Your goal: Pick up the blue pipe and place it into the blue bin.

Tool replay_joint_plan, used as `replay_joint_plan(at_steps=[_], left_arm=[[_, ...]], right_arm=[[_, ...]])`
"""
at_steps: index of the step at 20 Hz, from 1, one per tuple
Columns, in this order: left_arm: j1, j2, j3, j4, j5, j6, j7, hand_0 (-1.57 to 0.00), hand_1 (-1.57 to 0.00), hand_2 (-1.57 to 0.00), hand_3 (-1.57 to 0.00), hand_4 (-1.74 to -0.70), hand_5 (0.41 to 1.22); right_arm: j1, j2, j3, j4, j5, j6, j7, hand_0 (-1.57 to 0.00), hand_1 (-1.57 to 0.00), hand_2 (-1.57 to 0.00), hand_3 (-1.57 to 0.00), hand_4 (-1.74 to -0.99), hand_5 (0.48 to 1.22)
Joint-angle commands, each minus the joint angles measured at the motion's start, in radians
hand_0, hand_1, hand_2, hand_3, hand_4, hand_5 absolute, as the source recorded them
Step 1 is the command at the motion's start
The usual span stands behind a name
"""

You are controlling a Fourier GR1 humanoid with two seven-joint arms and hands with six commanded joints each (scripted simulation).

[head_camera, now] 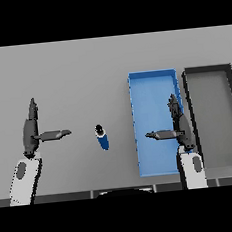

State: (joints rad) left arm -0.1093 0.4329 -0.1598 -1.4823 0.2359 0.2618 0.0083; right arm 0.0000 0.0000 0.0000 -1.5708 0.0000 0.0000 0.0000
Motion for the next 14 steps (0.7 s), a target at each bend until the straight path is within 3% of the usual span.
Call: replay_joint_plan(at_steps=[1, 6, 7, 9, 14], left_arm=[[0.000, -0.001, 0.000, -0.001, 0.000, 0.001, -0.005, 0.00, 0.00, 0.00, 0.00, -0.97, 0.594], [0.020, -0.002, -0.003, -0.006, -0.003, -0.002, -0.026, 0.00, 0.00, 0.00, 0.00, -0.97, 0.594], [0.020, 0.073, -0.038, -0.011, -0.011, -0.117, -0.062, 0.00, 0.00, 0.00, 0.00, -0.97, 0.594], [0.017, 0.150, -0.067, 0.002, -0.010, -0.254, -0.112, 0.00, 0.00, 0.00, 0.00, -0.97, 0.596], [0.017, 0.198, -0.086, -0.014, -0.001, -0.343, -0.139, 0.00, 0.00, 0.00, 0.00, -0.97, 0.593]], right_arm=[[0.000, -0.001, -0.001, 0.000, -0.001, 0.000, 0.000, 0.00, 0.00, 0.00, 0.00, -1.210, 0.594], [0.009, -0.011, -0.007, -0.005, -0.009, 0.006, -0.005, 0.00, 0.00, 0.00, 0.00, -1.210, 0.594], [0.024, -0.083, 0.032, -0.027, 0.074, 0.029, -0.056, 0.00, 0.00, 0.00, 0.00, -1.210, 0.594], [0.047, -0.144, 0.081, -0.074, 0.162, 0.046, -0.094, 0.00, 0.00, 0.00, 0.00, -1.198, 0.589], [0.067, -0.157, 0.121, -0.104, 0.214, 0.054, -0.061, 0.00, 0.00, 0.00, 0.00, -1.187, 0.585]])
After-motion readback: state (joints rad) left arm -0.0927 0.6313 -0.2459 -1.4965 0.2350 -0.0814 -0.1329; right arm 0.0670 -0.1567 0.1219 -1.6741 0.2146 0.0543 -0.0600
